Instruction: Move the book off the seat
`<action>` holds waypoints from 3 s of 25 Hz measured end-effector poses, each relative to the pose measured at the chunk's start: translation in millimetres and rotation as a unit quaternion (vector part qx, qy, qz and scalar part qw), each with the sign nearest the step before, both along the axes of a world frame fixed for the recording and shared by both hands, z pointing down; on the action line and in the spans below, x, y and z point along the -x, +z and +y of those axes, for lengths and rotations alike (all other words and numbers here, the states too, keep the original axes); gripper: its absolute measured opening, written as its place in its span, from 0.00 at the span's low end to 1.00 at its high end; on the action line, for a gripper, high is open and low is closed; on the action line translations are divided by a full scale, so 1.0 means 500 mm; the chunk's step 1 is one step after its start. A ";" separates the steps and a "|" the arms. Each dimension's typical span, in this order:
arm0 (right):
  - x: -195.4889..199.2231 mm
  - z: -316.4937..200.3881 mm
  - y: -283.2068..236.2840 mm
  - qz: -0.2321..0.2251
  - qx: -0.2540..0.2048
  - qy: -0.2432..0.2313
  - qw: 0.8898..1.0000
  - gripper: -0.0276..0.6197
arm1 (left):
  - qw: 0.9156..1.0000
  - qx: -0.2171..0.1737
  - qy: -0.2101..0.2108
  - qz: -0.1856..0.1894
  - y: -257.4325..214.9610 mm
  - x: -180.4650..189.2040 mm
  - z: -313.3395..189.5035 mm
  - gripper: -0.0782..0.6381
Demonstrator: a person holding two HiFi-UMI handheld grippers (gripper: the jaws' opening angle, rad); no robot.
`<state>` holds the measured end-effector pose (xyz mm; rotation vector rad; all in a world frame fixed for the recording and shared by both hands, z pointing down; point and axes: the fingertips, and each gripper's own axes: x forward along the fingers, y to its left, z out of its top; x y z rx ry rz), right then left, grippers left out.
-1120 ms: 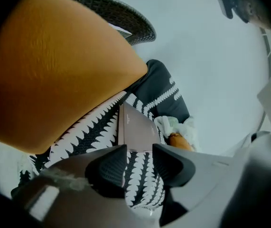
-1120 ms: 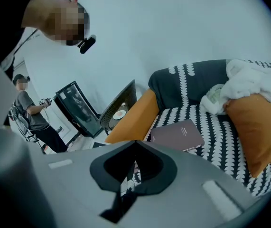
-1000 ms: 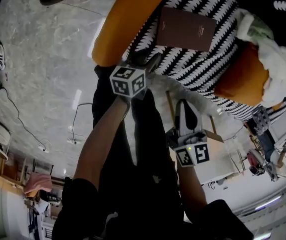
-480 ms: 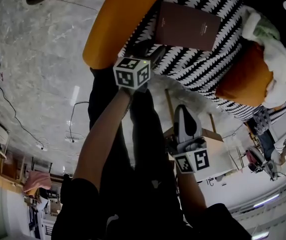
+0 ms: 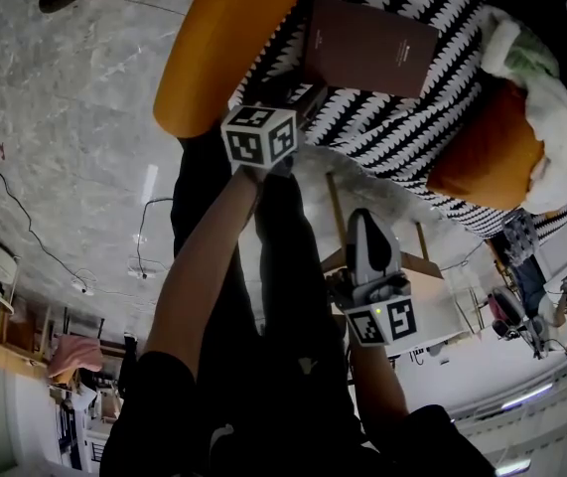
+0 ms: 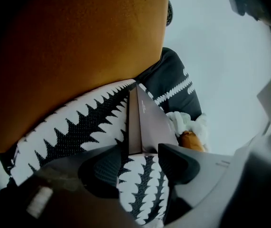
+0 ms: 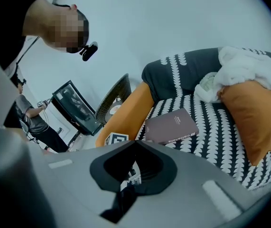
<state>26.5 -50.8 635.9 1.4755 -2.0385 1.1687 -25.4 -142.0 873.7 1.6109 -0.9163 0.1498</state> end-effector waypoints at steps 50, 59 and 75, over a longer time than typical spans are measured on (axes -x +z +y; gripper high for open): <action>-0.018 0.047 -0.028 -0.005 0.001 0.038 0.999 0.05 | 0.998 -0.047 -0.051 -0.002 -0.150 0.037 0.002 0.34; -0.034 0.042 -0.043 -0.010 -0.015 0.055 0.998 0.05 | 0.996 -0.074 -0.033 -0.025 -0.201 0.047 0.003 0.32; -0.046 0.038 -0.079 -0.013 -0.040 0.079 0.996 0.05 | 0.991 -0.115 -0.008 -0.070 -0.285 0.072 -0.003 0.31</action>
